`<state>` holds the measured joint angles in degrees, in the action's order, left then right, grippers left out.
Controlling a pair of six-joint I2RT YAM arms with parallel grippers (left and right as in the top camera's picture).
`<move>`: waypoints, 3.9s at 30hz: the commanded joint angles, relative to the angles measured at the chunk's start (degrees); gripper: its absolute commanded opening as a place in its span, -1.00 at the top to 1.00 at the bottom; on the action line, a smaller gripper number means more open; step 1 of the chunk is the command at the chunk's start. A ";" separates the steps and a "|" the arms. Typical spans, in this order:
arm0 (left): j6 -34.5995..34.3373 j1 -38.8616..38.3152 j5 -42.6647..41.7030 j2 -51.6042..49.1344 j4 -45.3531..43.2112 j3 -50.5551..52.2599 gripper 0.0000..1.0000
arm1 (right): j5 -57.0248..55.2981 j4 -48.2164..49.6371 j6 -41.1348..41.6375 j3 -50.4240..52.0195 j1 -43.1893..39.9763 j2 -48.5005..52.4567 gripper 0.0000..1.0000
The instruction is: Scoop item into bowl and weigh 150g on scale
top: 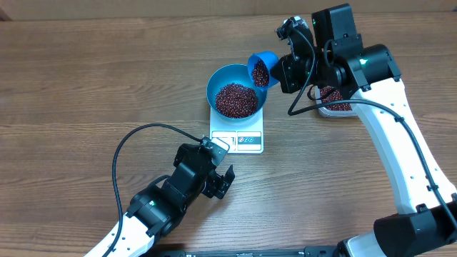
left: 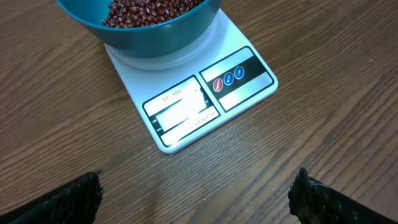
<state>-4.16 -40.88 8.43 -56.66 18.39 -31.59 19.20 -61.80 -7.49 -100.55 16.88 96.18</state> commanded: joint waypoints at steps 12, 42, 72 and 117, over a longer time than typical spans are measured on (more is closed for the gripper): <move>-0.57 -0.37 0.57 -0.24 -0.22 0.11 -0.99 | -0.09 0.85 -2.05 -1.95 1.88 -1.57 0.92; -0.57 -0.37 0.57 -0.24 -0.22 0.11 -0.99 | 0.33 3.56 -8.26 -1.95 4.50 -1.55 0.92; -0.57 -0.37 0.57 -0.24 -0.20 0.11 -0.99 | 0.33 4.52 -14.05 -1.95 4.50 -1.55 0.92; -0.57 -0.37 0.57 -0.24 -0.20 0.11 -0.99 | -6.73 4.68 -15.28 -1.95 7.17 -1.55 0.92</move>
<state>-4.16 -40.88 8.43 -56.66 18.39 -31.59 12.99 -57.67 -22.57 -100.55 24.03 96.18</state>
